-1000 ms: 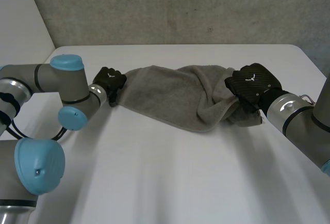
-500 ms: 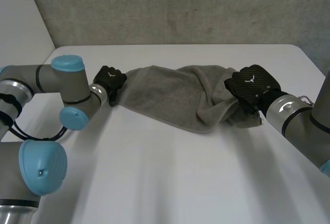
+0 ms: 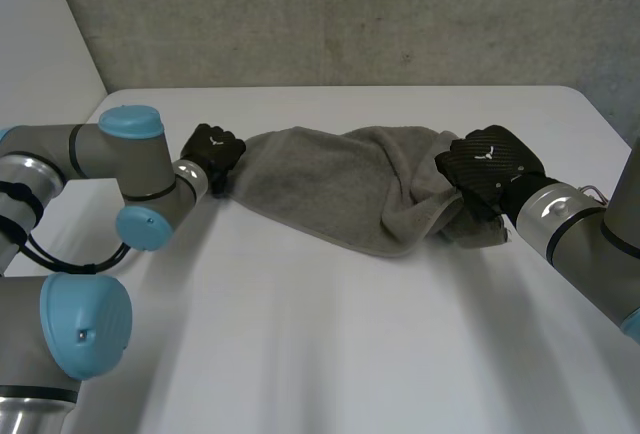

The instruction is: Fold the towel.

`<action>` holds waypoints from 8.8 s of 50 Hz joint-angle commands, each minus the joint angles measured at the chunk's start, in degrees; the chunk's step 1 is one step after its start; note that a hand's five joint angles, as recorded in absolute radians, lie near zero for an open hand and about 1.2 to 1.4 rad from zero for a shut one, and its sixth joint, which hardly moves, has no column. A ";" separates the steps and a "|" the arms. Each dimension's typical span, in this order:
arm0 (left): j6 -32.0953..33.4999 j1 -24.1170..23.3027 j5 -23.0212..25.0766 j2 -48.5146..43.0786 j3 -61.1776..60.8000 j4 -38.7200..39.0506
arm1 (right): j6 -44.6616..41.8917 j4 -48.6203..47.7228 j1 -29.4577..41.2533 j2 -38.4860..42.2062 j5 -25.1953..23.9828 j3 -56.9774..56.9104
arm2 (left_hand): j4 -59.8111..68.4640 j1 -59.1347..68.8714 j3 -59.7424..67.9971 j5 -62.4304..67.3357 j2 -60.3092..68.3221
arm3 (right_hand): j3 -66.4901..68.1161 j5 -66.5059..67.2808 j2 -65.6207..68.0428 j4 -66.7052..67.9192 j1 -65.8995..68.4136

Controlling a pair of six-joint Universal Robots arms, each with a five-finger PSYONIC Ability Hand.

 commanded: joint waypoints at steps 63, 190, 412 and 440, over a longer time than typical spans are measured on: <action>-13.70 2.09 1.18 16.64 -14.60 -12.68 | 0.61 1.32 -0.26 -3.61 0.44 -2.20 | 24.83 24.98 24.64 15.67 24.64 | 3.26 2.85 3.34 3.32 3.59; -5.35 11.14 18.67 73.25 -96.16 14.75 | -0.09 17.49 -6.77 2.99 2.55 -10.11 | -20.73 -20.59 -20.93 -29.89 -20.93 | 3.26 2.85 3.34 3.32 3.59; -3.36 11.32 2.59 50.43 -54.53 7.56 | -22.76 22.33 -3.87 9.73 9.67 -37.09 | 24.83 24.98 24.64 15.67 24.64 | 3.26 2.85 3.34 3.32 3.59; -23.54 9.12 -7.08 51.09 -28.67 20.90 | -2.99 -10.55 -2.72 4.92 12.04 -40.78 | 24.83 24.98 24.64 15.67 24.64 | 3.26 2.85 3.34 3.32 3.59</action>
